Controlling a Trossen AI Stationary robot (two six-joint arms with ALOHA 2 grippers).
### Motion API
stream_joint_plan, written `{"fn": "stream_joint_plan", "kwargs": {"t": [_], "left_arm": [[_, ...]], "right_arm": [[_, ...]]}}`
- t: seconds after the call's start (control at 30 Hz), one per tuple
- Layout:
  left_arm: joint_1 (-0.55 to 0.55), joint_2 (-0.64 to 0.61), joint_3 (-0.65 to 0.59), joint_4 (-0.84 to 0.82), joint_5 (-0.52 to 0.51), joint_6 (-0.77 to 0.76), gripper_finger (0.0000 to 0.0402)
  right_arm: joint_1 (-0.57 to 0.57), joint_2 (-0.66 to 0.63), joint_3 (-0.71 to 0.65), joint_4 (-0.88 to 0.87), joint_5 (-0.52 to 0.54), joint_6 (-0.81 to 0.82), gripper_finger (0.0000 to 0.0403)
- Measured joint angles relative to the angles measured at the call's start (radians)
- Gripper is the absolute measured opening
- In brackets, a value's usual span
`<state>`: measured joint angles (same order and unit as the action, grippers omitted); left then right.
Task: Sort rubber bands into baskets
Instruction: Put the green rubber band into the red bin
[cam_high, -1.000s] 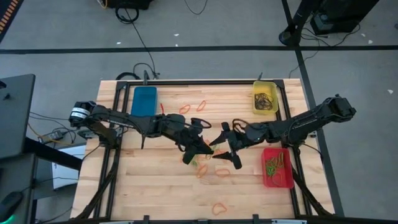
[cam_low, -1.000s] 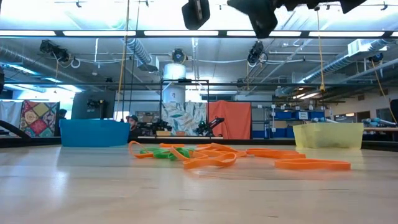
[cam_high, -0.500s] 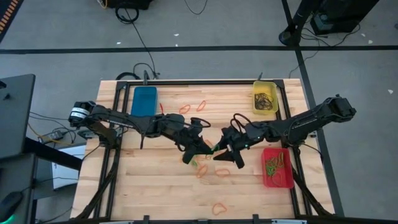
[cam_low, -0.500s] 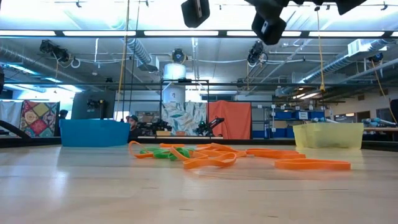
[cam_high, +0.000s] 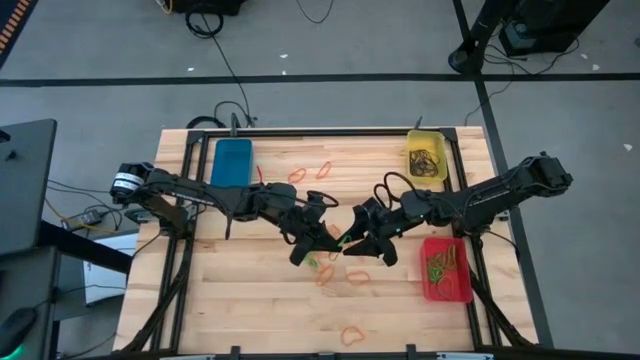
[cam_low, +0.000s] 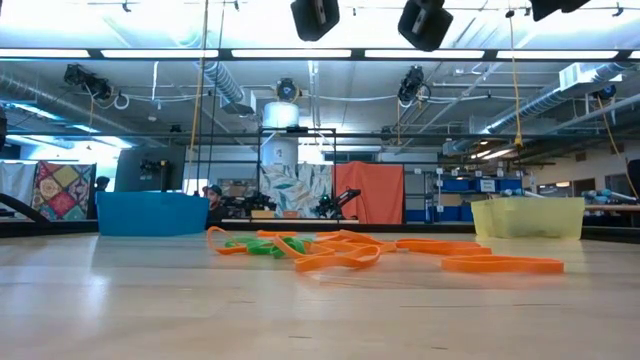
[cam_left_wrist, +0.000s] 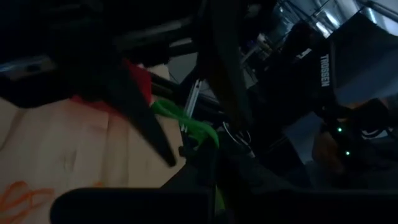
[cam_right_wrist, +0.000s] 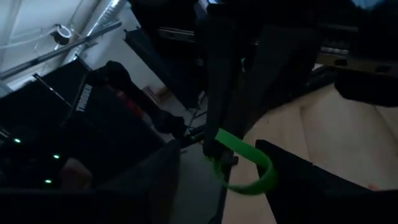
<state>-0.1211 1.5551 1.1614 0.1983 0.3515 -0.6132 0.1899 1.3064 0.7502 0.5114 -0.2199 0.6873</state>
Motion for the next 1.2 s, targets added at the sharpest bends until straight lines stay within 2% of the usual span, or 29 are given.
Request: {"fn": "stream_joint_plan", "kwargs": {"t": [0.13, 0.33, 0.6, 0.83, 1.03, 1.2], "left_arm": [[-0.003, 0.0, 0.0, -0.004, 0.004, -0.002, 0.0016], [-0.004, 0.0, 0.0, -0.01, 0.006, -0.006, 0.0016], [-0.014, 0.0, 0.0, -0.042, 0.002, -0.02, 0.0027], [-0.025, 0.0, 0.0, -0.081, 0.056, -0.059, 0.0094], [-0.032, 0.0, 0.0, -0.272, 0.063, -0.045, 0.0143], [-0.034, 0.0, 0.0, -0.507, -0.064, -0.045, 0.0148]], "right_arm": [[-0.009, 0.0, 0.0, -0.025, -0.043, 0.026, 0.0166], [-0.01, 0.0, 0.0, -0.038, -0.072, -0.001, 0.002], [-0.01, 0.0, 0.0, -0.096, -0.071, 0.005, 0.0007], [-0.01, 0.0, 0.0, -0.286, -0.123, 0.013, 0.0004], [-0.009, -0.001, 0.0, -0.531, -0.14, 0.013, 0.0004], [0.006, -0.005, 0.0, -0.687, -0.158, 0.011, 0.0003]]}}
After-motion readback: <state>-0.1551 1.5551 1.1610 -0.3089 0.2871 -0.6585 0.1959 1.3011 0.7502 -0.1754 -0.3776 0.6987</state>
